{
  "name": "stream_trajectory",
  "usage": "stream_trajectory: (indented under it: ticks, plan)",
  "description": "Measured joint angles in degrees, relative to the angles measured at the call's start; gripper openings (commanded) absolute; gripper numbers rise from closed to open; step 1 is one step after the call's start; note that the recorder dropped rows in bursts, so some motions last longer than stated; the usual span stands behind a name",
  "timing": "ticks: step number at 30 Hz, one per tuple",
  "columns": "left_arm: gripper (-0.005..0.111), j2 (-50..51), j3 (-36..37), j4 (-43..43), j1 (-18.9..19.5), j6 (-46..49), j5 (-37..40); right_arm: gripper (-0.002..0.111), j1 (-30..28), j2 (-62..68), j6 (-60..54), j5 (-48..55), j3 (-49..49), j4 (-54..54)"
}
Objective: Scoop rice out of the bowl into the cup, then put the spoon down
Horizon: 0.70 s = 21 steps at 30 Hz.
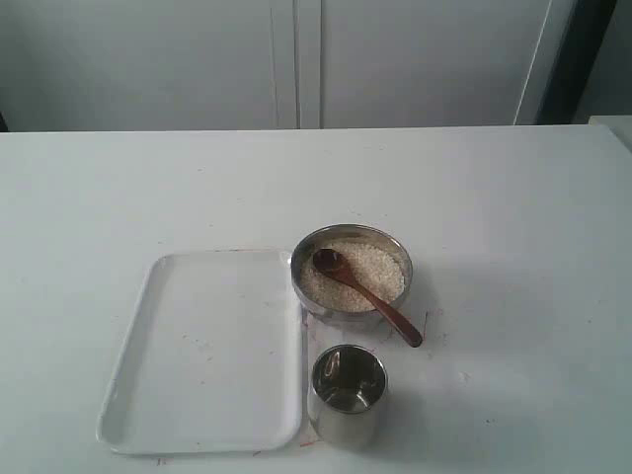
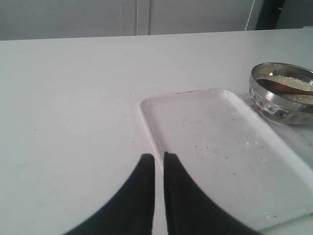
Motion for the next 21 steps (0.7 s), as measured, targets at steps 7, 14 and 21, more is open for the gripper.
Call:
stream_trajectory:
  ticks: [7,14,21]
  plan:
    - [0.014,0.0,0.0,0.0,0.0,0.0,0.0,0.0,0.0,0.0,0.0,-5.0,0.0,0.0]
    - [0.014,0.0,0.0,0.0,0.0,0.0,0.0,0.0,0.0,0.0,0.1,-19.9,0.0,0.0]
    - [0.014,0.0,0.0,0.0,0.0,0.0,0.0,0.0,0.0,0.0,8.1,-28.1,0.0,0.2]
